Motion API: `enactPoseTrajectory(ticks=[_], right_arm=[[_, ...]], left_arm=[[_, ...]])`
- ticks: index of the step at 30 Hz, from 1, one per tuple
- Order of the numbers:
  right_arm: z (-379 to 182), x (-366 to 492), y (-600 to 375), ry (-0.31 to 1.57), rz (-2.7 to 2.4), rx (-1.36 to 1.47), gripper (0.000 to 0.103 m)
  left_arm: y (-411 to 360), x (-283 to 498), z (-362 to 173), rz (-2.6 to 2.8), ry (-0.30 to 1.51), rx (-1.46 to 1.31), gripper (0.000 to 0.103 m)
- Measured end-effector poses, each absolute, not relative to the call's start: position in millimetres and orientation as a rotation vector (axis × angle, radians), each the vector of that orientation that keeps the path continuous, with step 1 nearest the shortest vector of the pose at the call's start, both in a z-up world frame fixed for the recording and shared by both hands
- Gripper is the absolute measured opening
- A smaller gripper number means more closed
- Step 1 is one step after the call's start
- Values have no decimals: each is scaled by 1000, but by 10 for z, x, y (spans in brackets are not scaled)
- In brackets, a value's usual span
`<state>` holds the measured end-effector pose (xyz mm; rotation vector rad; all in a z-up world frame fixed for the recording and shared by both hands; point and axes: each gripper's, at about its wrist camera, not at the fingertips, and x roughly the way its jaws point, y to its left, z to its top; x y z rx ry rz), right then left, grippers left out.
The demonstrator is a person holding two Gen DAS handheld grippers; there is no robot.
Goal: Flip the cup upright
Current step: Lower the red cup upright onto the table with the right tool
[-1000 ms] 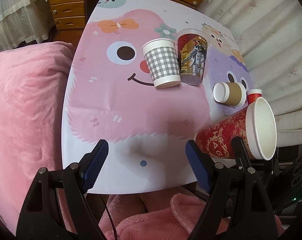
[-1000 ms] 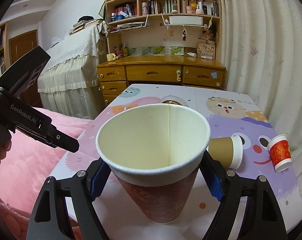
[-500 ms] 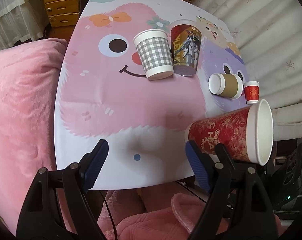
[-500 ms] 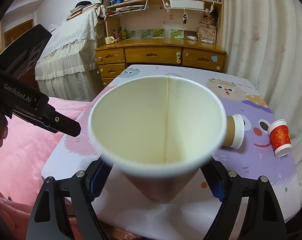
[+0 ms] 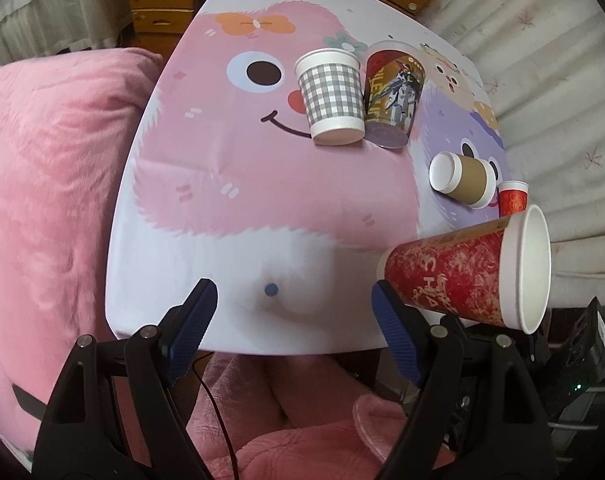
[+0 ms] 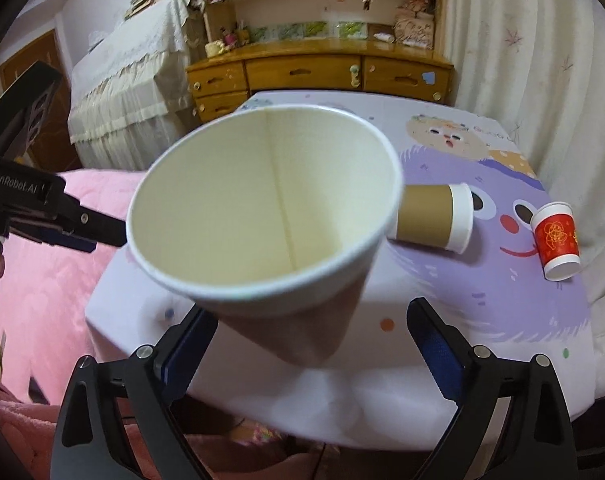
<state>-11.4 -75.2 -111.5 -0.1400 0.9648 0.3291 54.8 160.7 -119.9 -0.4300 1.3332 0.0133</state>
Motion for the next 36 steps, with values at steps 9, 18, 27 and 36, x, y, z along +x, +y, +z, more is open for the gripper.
enactPoseTrajectory(ticks=[9,18,27,36], right_arm=[[-970,-180,-1255,1107,362,-65,102],[-618,-242,-1709,1383,139,-35,102],[-130,-557,-2102,1440,81,133,102],[290,-745,-2002,1233,86,83,102]], left_arm=[[1340,170,-984,83,1292,-479,77],[929,-188,-512,92,1209,-406,78],[396,-421,-69,106,1122,-271,78],[107,-522,99,149,1054,-103,78]])
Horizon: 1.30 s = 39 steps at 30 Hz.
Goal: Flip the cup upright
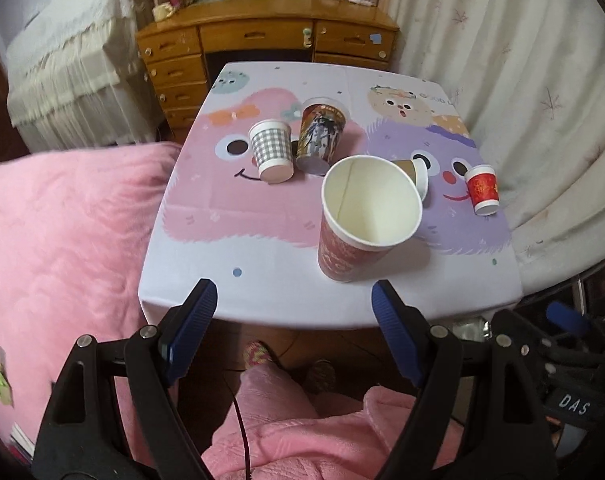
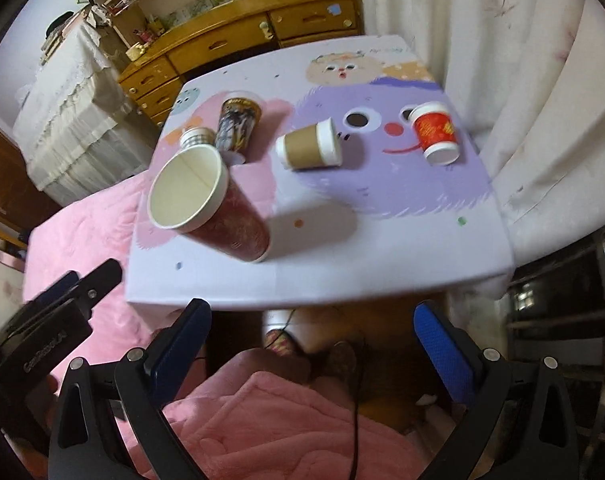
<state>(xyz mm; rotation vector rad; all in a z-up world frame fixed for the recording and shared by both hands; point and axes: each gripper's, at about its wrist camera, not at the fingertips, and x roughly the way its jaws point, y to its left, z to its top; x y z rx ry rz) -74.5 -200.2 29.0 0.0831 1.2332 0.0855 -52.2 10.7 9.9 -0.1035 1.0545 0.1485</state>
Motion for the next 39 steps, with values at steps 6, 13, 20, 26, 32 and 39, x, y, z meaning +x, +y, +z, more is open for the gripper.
enactPoseTrajectory(ticks=[6,13,20,26,32,39], right_arm=[[356,-667,-1824,1203,91,21,102],[438,-549,-1675,1127,130,7,102],[513,-478,-1558,1107,150,6,102],[504,-432,-1508,1107,157,12,102],[486,-411,-1479,1115,158,8,102],[445,-404,-1484,1121,162,8,102]], left_arm=[[105,-425,74,153,1074,-89,78],[142,-344,62,164,1067,-65,88],[286,-289,46,174,1070,-108,101],[339,-270,51,169,1062,-129,102],[360,-253,40,169,1066,-145,102],[371,-263,38,165,1065,-153,102]])
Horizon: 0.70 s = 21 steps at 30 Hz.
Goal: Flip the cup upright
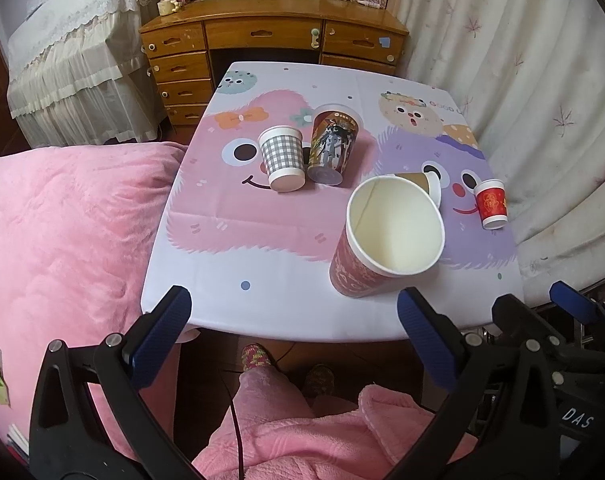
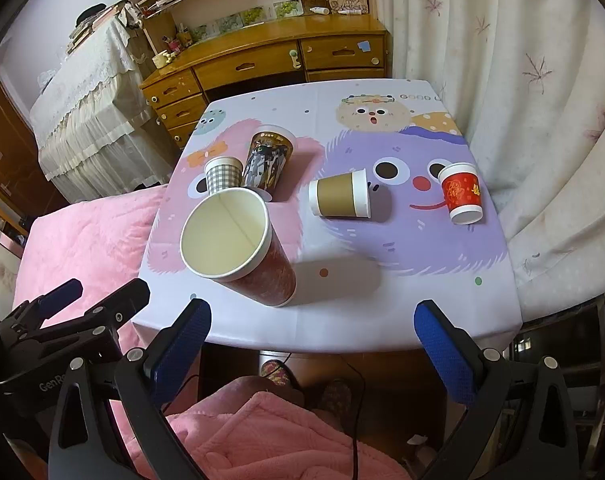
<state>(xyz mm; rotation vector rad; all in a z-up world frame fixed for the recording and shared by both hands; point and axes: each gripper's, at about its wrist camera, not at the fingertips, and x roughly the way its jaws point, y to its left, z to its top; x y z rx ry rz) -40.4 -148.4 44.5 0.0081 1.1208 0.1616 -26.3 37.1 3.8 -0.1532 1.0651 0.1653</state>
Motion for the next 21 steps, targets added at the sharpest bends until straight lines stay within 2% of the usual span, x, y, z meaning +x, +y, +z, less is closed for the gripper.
enactPoseTrajectory(ticks=[21], right_arm=[[339,-396,-1615,1162,138,54,102]], left_arm=[[399,-234,14,185,1093,-168,102]])
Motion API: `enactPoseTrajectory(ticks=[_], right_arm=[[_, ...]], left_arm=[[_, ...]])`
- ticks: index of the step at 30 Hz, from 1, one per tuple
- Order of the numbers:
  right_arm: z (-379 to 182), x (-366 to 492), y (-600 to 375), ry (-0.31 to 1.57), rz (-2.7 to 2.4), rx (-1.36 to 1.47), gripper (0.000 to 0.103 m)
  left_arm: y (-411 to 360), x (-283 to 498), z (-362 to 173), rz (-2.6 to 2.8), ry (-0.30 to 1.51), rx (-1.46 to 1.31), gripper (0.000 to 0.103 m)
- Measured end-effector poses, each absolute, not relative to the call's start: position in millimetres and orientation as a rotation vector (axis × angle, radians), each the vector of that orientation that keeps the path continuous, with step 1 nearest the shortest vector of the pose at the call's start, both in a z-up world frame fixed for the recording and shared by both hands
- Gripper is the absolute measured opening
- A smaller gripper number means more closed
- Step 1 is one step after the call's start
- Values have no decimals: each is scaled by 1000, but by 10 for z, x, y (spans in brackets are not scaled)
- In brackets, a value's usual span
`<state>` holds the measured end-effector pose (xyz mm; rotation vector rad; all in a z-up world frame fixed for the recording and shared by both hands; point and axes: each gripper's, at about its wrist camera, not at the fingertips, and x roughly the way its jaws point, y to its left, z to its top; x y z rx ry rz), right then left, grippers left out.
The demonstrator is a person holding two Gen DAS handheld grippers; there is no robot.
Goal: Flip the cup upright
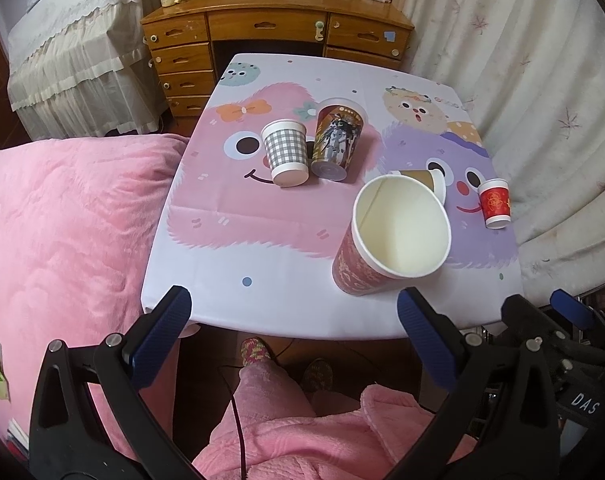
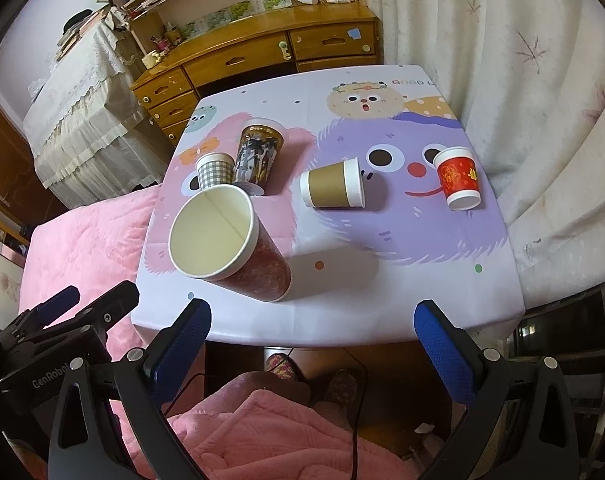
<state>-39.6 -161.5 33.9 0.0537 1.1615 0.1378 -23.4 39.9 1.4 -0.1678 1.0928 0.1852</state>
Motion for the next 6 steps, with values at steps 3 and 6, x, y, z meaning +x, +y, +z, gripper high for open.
enactPoseTrajectory(ticks=[3,6], right_arm=[[361,-363,-1669,1167,126,68,102],[404,-335,-1741,1163,101,83,102]], left_arm=[[426,-200,17,200,1101,-162,102],[470,-147,17,223,1122,-160,102]])
